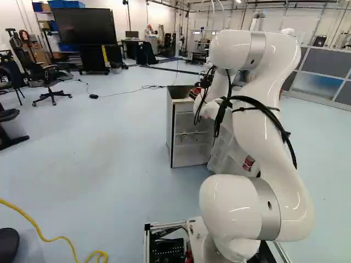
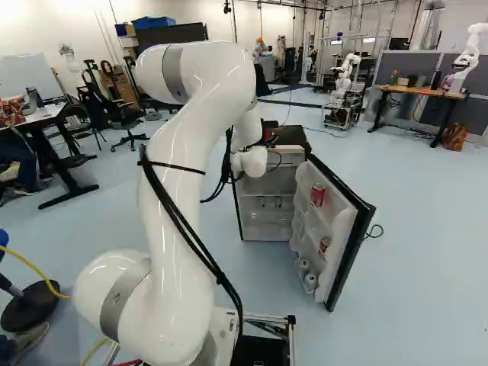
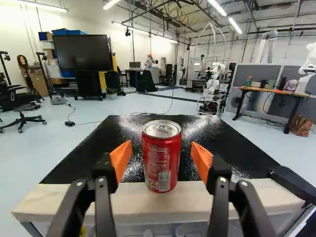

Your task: Grab a drink from the fridge

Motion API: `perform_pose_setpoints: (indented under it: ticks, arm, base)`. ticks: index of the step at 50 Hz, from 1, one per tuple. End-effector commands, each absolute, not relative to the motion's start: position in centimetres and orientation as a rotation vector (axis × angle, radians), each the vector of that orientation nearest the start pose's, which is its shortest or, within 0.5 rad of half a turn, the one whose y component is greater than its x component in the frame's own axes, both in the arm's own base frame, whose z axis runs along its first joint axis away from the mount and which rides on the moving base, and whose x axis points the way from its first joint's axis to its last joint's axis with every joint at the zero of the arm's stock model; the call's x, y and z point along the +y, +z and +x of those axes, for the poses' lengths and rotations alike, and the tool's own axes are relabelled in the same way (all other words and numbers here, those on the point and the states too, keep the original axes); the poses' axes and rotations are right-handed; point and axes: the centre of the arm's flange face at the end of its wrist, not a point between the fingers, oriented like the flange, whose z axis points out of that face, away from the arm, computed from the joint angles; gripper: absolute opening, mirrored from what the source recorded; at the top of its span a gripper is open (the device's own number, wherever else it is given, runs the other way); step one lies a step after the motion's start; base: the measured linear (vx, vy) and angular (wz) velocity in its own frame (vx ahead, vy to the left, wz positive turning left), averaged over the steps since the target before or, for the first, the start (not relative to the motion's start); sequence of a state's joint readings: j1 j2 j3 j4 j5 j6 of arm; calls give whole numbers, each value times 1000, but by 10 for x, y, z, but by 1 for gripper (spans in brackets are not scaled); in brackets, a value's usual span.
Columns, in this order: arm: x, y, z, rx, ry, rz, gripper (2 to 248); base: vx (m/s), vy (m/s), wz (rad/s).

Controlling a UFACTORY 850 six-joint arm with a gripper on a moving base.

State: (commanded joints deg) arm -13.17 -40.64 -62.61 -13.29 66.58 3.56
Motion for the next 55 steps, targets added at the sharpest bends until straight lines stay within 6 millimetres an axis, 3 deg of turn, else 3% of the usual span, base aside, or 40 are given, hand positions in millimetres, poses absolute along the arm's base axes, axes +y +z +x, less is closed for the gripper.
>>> perform_pose_setpoints:
  ticks: [4,5,9,10,30,55]
  arm:
    - [-127,319,627,-8,-2203,-2280,181]
    - [-127,319,627,-8,-2204,-2280,217]
    - [-127,323,623,-8,-2205,-2279,217]
    - [-126,325,621,-8,-2205,-2279,247]
    - [-123,354,583,2,-2213,-2280,247]
    - [-154,375,543,144,-2131,-2437,247]
  base:
    - [0,0,0]
    - [0,0,0]
    - [0,0,0]
    - [0,0,0]
    - [0,0,0]
    - [0,0,0]
